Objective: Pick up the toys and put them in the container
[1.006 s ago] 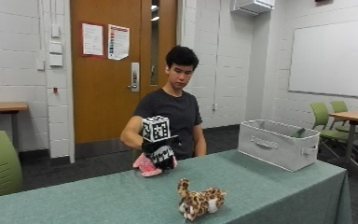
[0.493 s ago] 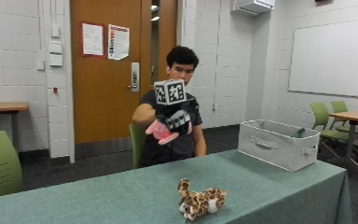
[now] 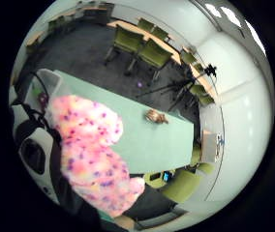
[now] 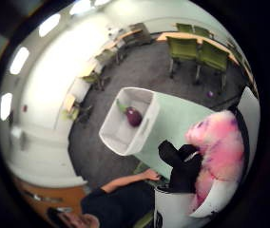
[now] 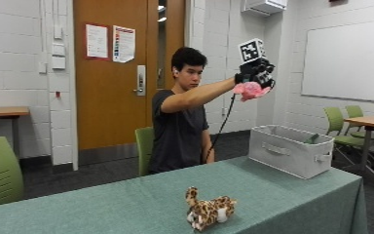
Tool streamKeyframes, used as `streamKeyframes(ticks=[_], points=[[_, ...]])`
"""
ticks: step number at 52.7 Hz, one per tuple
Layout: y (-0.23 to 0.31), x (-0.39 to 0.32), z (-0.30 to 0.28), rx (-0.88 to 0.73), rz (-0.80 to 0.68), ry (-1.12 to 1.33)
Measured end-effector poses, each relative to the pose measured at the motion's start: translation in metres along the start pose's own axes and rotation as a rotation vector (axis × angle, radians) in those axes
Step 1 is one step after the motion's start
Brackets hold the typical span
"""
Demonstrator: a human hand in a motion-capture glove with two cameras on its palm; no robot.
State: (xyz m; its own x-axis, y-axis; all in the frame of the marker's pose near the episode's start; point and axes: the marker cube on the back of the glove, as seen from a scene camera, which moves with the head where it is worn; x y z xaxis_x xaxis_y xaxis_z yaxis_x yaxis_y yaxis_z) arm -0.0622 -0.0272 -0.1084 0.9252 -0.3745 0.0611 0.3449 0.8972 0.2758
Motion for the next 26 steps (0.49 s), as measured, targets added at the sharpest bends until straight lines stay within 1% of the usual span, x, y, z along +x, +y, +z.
streamKeyframes(ticks=[5, 10, 13, 17, 19, 26], points=[[-0.035, -0.078, 0.000, 0.015, -0.149, -0.095], [-0.059, -0.125, 0.011, 0.023, -0.203, -0.090], [-0.067, -0.158, 0.014, 0.009, -0.195, -0.188], [-0.080, -0.144, 0.031, -0.024, -0.205, -0.309], [-0.084, -0.140, 0.039, -0.042, -0.224, -0.322], [-0.085, -0.136, 0.071, -0.059, -0.358, -0.132]])
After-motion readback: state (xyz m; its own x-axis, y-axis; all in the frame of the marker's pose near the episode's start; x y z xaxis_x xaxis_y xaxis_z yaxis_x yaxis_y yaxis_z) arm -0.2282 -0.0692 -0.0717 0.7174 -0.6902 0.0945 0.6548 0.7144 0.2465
